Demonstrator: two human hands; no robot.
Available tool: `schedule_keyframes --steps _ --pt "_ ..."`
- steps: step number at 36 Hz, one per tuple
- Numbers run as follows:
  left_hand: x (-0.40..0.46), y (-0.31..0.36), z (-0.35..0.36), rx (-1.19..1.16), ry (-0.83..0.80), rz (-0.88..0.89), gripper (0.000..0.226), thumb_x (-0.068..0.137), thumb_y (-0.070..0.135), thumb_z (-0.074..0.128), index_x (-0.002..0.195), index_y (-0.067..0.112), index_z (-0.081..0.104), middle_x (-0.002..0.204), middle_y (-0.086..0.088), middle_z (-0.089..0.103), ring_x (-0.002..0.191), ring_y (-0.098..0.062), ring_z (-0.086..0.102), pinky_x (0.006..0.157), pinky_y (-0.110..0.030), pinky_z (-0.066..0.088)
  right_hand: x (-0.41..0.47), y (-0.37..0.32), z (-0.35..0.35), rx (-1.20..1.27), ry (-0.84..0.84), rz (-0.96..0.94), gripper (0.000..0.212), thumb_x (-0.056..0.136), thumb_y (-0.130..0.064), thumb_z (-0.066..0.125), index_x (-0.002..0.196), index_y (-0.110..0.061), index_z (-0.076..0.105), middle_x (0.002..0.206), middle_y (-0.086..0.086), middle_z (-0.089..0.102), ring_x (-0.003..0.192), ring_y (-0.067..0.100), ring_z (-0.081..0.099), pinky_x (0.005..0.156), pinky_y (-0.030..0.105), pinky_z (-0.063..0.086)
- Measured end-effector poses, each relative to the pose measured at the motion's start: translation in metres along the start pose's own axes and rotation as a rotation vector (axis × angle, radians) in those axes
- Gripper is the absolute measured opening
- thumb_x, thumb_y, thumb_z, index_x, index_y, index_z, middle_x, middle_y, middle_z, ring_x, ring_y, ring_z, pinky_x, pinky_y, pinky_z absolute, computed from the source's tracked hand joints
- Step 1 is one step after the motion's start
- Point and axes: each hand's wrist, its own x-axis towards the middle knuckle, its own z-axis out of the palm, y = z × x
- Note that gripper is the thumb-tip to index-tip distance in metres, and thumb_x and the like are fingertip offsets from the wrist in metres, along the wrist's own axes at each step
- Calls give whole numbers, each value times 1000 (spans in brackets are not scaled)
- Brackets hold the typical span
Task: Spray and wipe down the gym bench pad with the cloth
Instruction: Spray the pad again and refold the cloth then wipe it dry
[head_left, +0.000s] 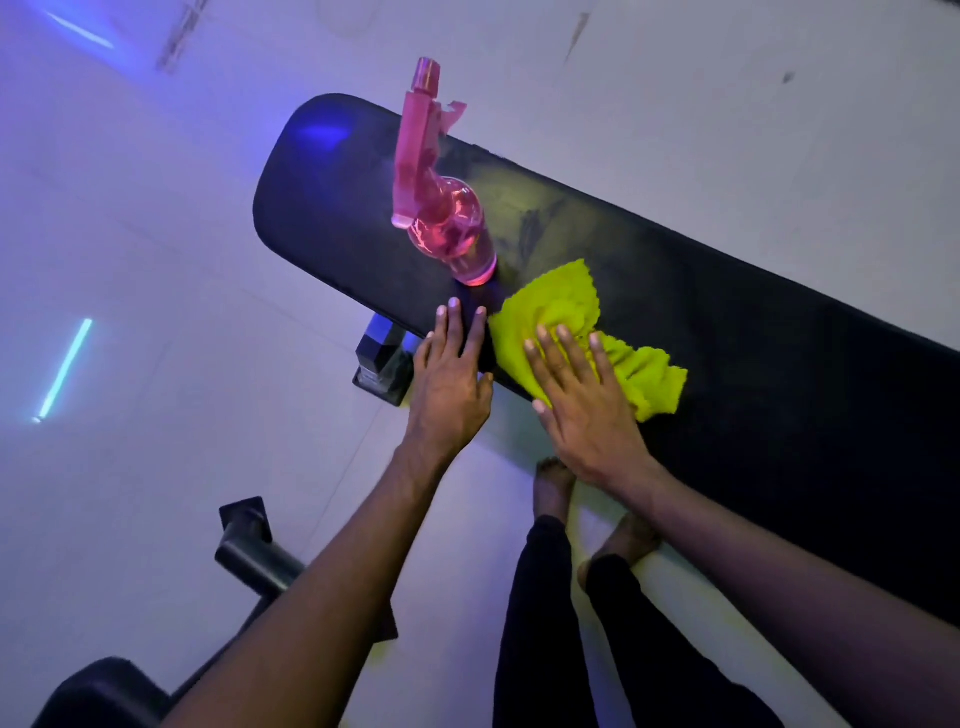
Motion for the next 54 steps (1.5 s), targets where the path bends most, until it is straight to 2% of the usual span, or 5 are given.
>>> schedule_keyframes --steps 11,20,33,38,54 --pt "-23 45 -26 -152 82 -8 34 99 11 52 131 10 64 131 -10 68 126 -28 59 106 -44 46 -69 44 -17 -20 -82 315 70 103 -51 29 166 -23 12 174 5 15 161 30 11 125 65 12" --pt "-45 115 -2 -436 -24 -299 23 98 34 61 108 16 72 104 -5 76 95 -26 70 82 -40 56 -58 48 -65 414 317 667 42 99 -19 52 138 -5 59 116 24 71 104 44 66 85 50 53" --pt "-50 178 42 -1015 -54 -863 23 83 30 78 85 9 69 88 -16 76 88 -37 73 81 -47 62 -50 76 -68 416 -62 827 31 85 -36 81 102 -17 62 102 15 74 105 39 66 91 43 45" --pt "-51 179 24 -1115 36 -796 19 87 26 76 84 8 68 73 1 60 63 -12 51 51 -8 38 -51 89 -80 620 -102 825 17 84 -31 77 78 -20 67 78 4 65 88 32 66 72 31 41" --pt "-50 183 -85 -1344 -20 -312 27 99 1 58 122 9 69 101 -6 65 97 -17 57 92 -40 50 -68 101 -152 1428 227 966 25 101 -24 61 79 -16 67 86 8 65 82 22 61 74 39 53"
